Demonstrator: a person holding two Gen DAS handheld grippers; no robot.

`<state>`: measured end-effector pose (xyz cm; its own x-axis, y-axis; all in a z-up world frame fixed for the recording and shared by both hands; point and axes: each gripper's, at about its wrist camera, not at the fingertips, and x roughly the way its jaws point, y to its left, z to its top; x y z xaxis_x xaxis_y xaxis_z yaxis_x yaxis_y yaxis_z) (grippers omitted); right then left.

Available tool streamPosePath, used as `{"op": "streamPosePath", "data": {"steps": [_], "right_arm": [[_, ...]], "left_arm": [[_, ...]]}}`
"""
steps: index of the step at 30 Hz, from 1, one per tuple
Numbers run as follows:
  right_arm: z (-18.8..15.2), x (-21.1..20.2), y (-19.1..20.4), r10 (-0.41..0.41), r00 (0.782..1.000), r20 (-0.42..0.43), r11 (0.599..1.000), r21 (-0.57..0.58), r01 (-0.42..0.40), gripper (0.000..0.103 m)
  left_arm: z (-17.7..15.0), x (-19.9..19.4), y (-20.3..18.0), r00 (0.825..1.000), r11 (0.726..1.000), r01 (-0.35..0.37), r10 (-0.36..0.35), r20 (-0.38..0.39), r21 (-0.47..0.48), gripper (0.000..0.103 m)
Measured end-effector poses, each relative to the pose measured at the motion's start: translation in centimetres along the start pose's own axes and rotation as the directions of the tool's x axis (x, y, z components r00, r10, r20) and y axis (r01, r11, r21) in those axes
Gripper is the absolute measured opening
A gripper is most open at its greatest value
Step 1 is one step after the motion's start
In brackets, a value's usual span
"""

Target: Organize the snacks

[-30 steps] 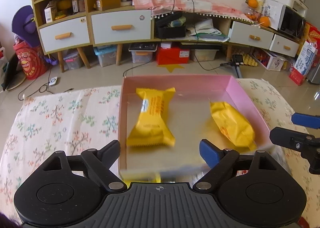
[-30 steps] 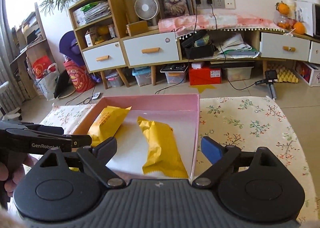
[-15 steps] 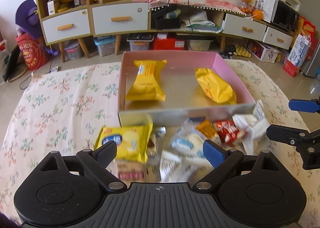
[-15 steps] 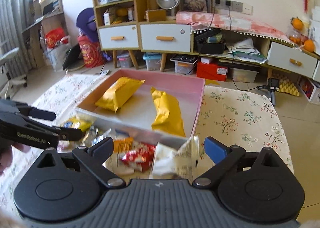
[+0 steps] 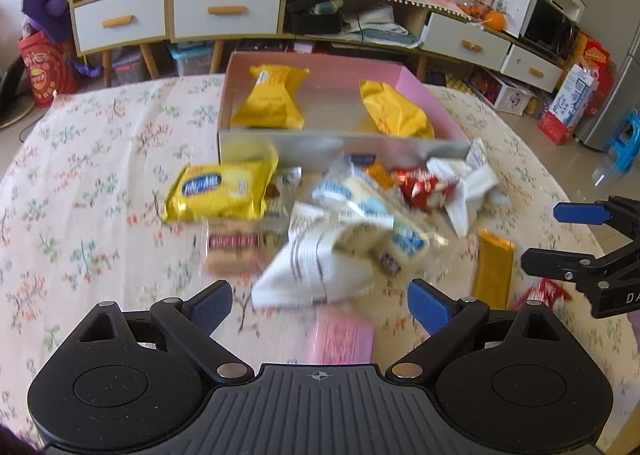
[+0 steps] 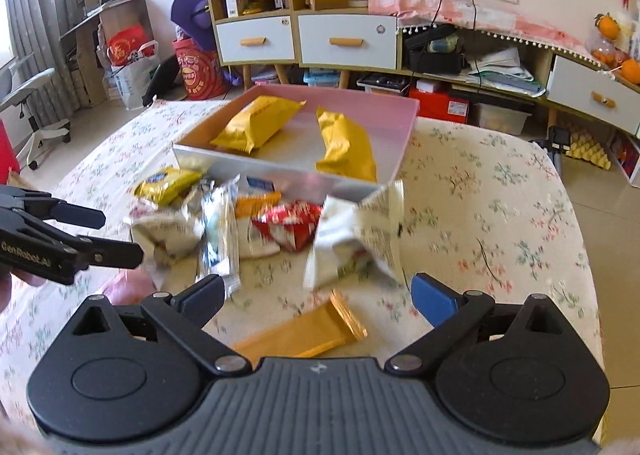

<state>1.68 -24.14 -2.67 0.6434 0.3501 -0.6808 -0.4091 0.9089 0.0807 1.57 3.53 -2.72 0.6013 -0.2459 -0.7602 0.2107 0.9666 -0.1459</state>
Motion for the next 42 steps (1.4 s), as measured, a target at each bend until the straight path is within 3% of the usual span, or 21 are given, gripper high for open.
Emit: {"op": "streamPosePath", "data": {"steps": [18,28,37,42], "right_arm": [[-5.7,-1.3,-0.3,0.039,0.999,-0.021,0.997,-0.068,-0.041,0.101],[-6.2,-1.0,0.4,0.041,0.999,-0.034,0.994,-0.104,-0.044,0.095],[-6.1,-0.9,0.6,0.051,0.998,-0.034,0.992,-0.115,-0.054,0.077],[-5.8,-0.9,1.1,0.051,0.998,-0.026,0.989,-0.138,-0.054,0.064]], "left_arm": [[-4.8,-0.5,0.5,0.998,0.997,0.069,-0.068,-0.014,0.044,0.093],[-4.9,-0.5,-0.2,0.997,0.994,0.078,-0.077,-0.019,0.079,0.068],[-4.7,-0.5,-0.6,0.997,0.992,0.075,-0.073,-0.021,0.099,0.047],[-4.5,-0.4,-0.7,0.998,0.993,0.058,-0.056,-0.025,0.099,0.041]]}}
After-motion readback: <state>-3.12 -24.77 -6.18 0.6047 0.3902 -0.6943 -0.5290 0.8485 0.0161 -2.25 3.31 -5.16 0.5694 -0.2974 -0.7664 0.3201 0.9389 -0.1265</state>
